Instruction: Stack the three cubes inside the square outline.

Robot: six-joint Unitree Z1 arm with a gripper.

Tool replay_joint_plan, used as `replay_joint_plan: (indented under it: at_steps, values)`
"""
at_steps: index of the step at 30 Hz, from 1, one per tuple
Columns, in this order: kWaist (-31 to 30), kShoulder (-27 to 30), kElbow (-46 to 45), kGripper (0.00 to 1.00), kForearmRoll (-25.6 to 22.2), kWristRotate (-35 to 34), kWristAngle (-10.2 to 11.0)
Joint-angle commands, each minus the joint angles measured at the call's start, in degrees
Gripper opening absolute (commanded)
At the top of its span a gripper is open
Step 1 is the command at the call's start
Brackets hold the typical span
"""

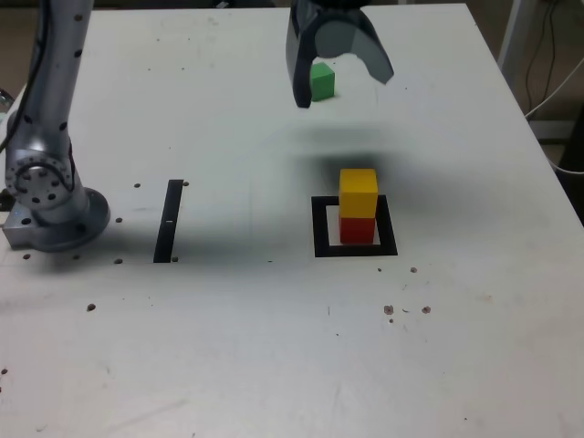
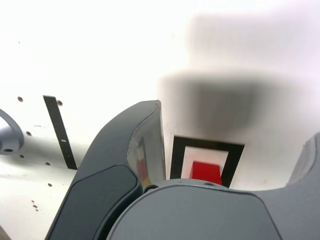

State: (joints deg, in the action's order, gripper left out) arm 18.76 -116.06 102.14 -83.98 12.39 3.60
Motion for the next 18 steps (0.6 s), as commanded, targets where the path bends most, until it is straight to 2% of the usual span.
replay_joint_plan:
  at_steps: [1,10,18]
  values:
    - [1.95,-1.54,2.46,0.99,-1.15,1.23,0.07]
    - [8.49,-6.81,13.52,0.99,-5.95,5.63,0.49]
    - [13.91,-11.21,19.17,0.99,-7.60,9.51,0.83]
